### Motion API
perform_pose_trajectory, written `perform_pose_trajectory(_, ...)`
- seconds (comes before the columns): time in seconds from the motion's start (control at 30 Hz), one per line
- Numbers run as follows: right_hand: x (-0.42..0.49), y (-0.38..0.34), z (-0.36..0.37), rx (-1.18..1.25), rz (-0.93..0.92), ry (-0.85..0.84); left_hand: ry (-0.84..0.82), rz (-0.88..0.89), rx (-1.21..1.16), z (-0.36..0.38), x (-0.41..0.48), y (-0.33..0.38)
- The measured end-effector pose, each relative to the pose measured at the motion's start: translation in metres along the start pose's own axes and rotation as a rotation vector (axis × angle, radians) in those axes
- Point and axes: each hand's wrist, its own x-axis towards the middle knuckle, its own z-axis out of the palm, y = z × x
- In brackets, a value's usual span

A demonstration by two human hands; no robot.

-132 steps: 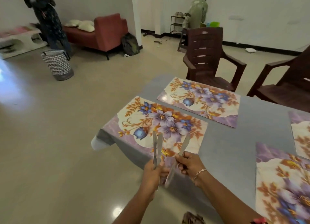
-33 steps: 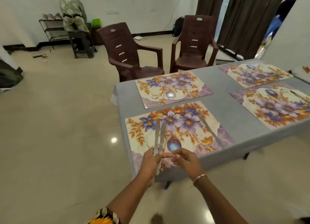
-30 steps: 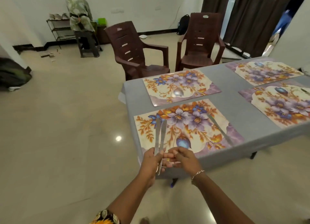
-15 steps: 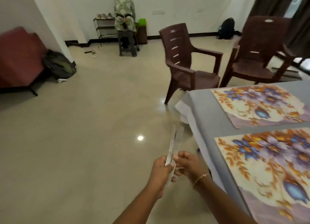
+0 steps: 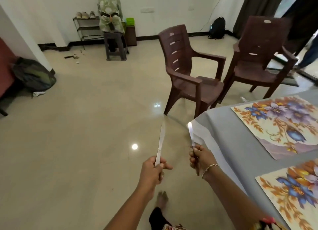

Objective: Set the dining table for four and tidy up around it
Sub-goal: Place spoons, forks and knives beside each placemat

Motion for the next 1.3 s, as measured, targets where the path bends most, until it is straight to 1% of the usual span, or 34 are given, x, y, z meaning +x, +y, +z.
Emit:
perform_pose_trajectory(0.17,0.078,-0.044,0.022,-0.183,-0.097,0.094,-0.102,0.039,0.094,-0.006,0.095,0.057)
perform_pose_trajectory(0.27,0.121,-0.073,0.032,-0.186,-0.115,0.151,-0.164,0.052,0.154,-0.005,0.154,0.097)
perform_pose_trajectory(0.47,0.185,-0.122,0.038,-0.033,-0.059,0.312,-0.229,0.048,0.148,0.019,0.266,0.152)
perform_pose_trajectory(0.63,0.223,-0.148,0.024,0.078,-0.057,0.444,-0.372,0.010,0.168,0.057,0.337,0.176)
perform_pose_trajectory(0.77,0.263,-0.165,0.008,0.183,-0.062,0.606,-0.538,0.011,0.195,0.095,0.404,0.194)
perform_pose_trajectory(0.9,0.301,-0.190,0.001,0.293,-0.047,0.809,-0.728,-0.028,0.314,0.134,0.472,0.223)
perform_pose_trajectory(1.03,0.323,-0.217,0.001,0.452,-0.045,0.953,-0.923,-0.069,0.407,0.170,0.522,0.249)
perform_pose_trajectory(1.1,0.329,-0.226,0.001,0.548,-0.074,1.014,-1.003,-0.088,0.439,0.192,0.541,0.255)
perform_pose_trajectory(1.17,0.329,-0.230,0.000,0.625,-0.088,1.079,-1.050,-0.109,0.461,0.219,0.551,0.258)
perform_pose_trajectory(1.3,0.321,-0.228,-0.005,0.705,-0.097,1.238,-1.181,-0.129,0.516,0.269,0.547,0.256)
